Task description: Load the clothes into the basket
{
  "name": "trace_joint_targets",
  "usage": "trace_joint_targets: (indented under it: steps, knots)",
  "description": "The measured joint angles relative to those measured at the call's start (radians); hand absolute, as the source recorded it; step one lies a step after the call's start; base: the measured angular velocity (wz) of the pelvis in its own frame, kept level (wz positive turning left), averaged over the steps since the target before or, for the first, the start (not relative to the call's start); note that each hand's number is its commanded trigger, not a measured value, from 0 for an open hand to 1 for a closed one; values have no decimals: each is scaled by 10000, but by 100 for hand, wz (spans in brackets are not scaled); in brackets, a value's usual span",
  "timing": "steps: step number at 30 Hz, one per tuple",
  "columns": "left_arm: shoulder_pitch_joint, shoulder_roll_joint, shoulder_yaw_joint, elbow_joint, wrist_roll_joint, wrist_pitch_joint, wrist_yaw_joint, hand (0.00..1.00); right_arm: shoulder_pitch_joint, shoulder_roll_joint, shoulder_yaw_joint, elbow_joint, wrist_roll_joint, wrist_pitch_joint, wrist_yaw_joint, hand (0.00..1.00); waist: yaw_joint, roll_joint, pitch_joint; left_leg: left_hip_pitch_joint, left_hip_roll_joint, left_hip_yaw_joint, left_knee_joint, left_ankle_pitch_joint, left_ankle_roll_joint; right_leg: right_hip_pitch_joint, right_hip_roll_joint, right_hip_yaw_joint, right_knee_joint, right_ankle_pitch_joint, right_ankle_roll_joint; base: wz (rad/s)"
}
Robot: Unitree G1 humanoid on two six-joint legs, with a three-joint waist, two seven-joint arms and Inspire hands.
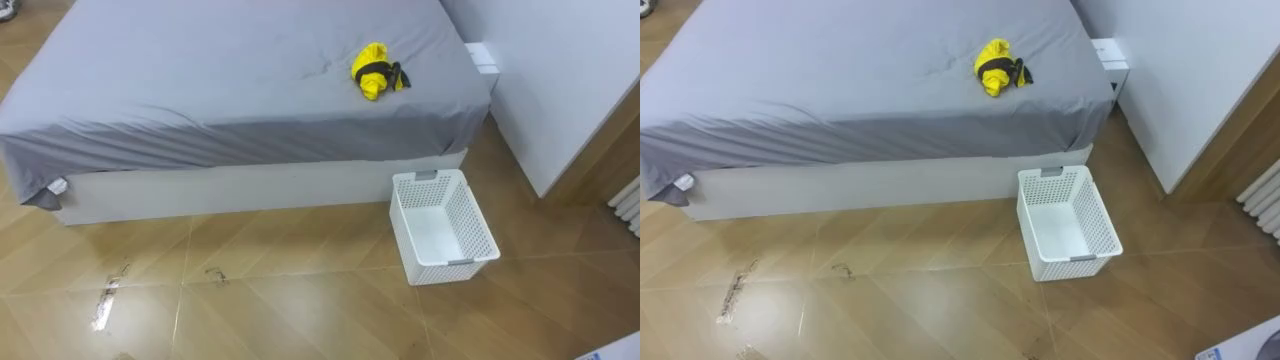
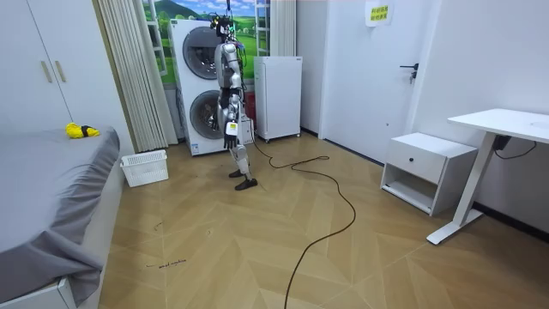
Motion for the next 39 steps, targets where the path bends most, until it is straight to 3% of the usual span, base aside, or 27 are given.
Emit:
trace_joint_targets:
  steps: [17,26,32,34,35,37,39]
  knots:
    - [8,35,-3,42,-79,2,-105,0,-6,-7,-13,-94,30,123,153,0,-12,-25,-11,-77,-3,-64,14,-1,1,4,-3,-29,-3,0,0,0]
    - [0,44,19,41,-101,1,-232,0,5,-8,4,-81,14,82,199,0,-3,-19,-8,-212,-8,-311,44,0,0,-28,-10,-283,-5,0,1,8]
    - [98,45,102,-10,-106,0,-239,0,-92,-31,-14,-89,-151,109,253,0,12,1,-54,-498,24,-290,312,-51,-25,-228,-3,-439,36,-1,-1,0]
    - [171,39,303,-11,-103,1,-244,0,-203,-34,3,-90,-227,242,291,0,32,-26,10,-715,113,-313,701,-239,-70,-294,46,-700,188,-95,-118,0]
    - [164,32,368,-15,-103,1,-251,0,-227,-35,-11,-91,-251,250,301,0,28,-18,-4,-845,165,-301,918,-342,-90,-368,81,-694,268,-129,-139,0]
    - [127,64,561,-64,-276,0,-279,0,-265,-32,44,-78,-258,254,350,0,73,4,-5,-1367,369,-287,1940,-715,-237,-676,189,-761,674,-410,-271,2]
    - [138,177,587,-108,-721,-3,-290,0,-229,-13,105,-96,-229,214,380,0,50,-92,1,-1952,458,-203,3161,-730,-263,-708,180,-890,781,-611,-385,22]
